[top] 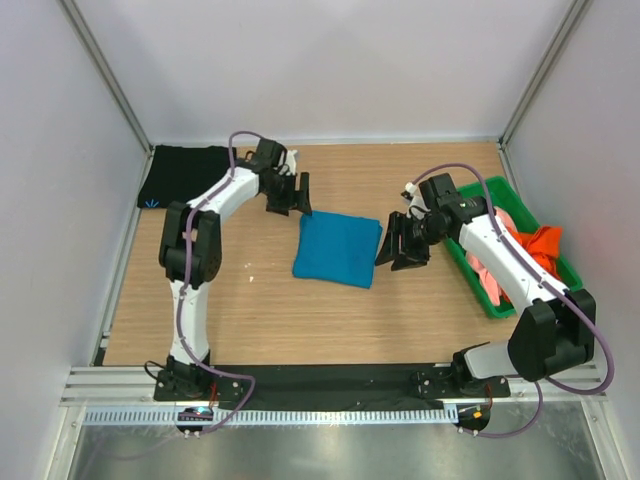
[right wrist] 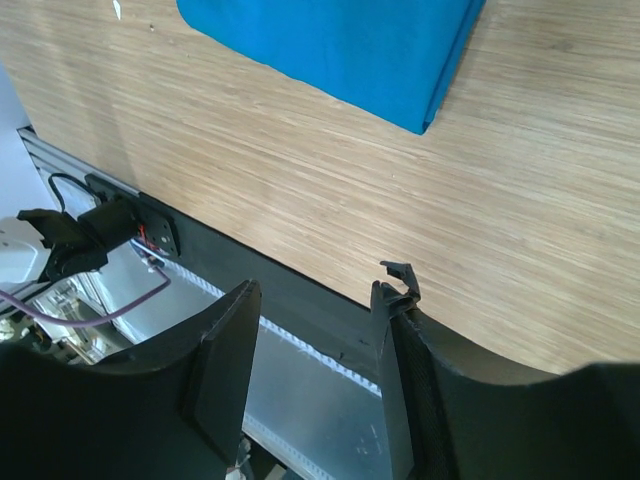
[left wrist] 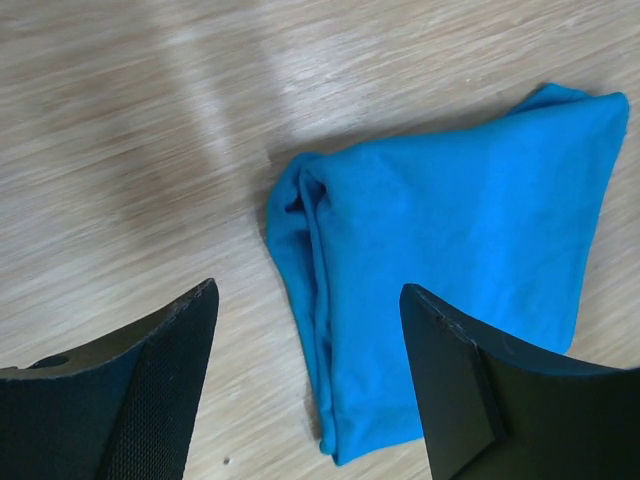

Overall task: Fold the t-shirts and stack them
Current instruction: Neatly place the folded tshirt to the corner

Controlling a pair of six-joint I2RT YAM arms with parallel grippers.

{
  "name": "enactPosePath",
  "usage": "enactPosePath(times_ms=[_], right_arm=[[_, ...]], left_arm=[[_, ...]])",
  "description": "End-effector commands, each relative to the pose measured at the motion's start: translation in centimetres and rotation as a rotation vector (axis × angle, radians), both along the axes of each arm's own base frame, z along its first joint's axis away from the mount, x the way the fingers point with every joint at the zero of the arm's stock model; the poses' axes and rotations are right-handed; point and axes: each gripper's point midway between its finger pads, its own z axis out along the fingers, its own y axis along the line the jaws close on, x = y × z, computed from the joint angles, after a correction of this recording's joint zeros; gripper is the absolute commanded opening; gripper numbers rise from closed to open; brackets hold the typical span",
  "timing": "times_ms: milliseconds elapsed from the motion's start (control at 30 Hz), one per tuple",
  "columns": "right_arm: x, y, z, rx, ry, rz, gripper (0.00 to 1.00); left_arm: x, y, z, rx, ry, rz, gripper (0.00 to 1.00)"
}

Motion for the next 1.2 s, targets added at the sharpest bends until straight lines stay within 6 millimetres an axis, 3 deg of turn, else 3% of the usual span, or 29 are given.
enactPosePath(times_ms=[0,300,500,633,733,767,833,900,1033,1100,1167], right_arm=[[-0.5,-0.2,0.9,0.015,-0.048,0.049,0.55],[-1.3,-1.2,-0.3,0.037,-0.019,0.047,0.56],[-1.6,-1.6,-0.4,0.049,-0.011,0.042,0.57],[-1.4,-1.5,0.1,0.058,-0.024,0.044,0.57],[-1.3,-1.4,0.1,0.065,-0.025,0.042,0.57],[-1.3,-1.4,0.0,0.063,-0.025,0.043,0.57],[-1.3,-1.3,-0.1,0.067,-0.019,0.043,0.57],[-1.4,-1.3,-0.1,0.066,-0.018,0.044,0.57],[-1.9,-1.4,-0.5,0.064,0.000,0.040,0.57],[-2.2,-1.5,-0.7,0.063,0.006,0.042,0.57],[-2.4,-1.4,-0.7,0.067,0.012,0.038,0.57]], left_arm=[[1.8,-1.3,-0.5,0.005,-0.041,0.039,0.74],[0.7,-2.6,-5.4,0.128,-0.008,0.078,0.73],[-1.3,-5.1,-6.4,0.065,0.044,0.053,0.70],[-1.8,-5.4,-6.3,0.041,0.037,0.073,0.65],[-1.8,-5.3,-6.8,0.050,0.040,0.074,0.51],[-1.8,-5.4,-7.0,0.051,0.045,0.073,0.40],[-1.9,-5.3,-7.7,0.055,0.057,0.081,0.28],[-1.8,-5.4,-8.3,0.050,0.059,0.090,0.22],[-1.8,-5.7,-9.0,0.030,0.073,0.103,0.00],[-1.7,-5.5,-8.7,0.038,0.051,0.115,0.00],[-1.0,-5.2,-6.8,0.041,-0.006,0.120,0.00]])
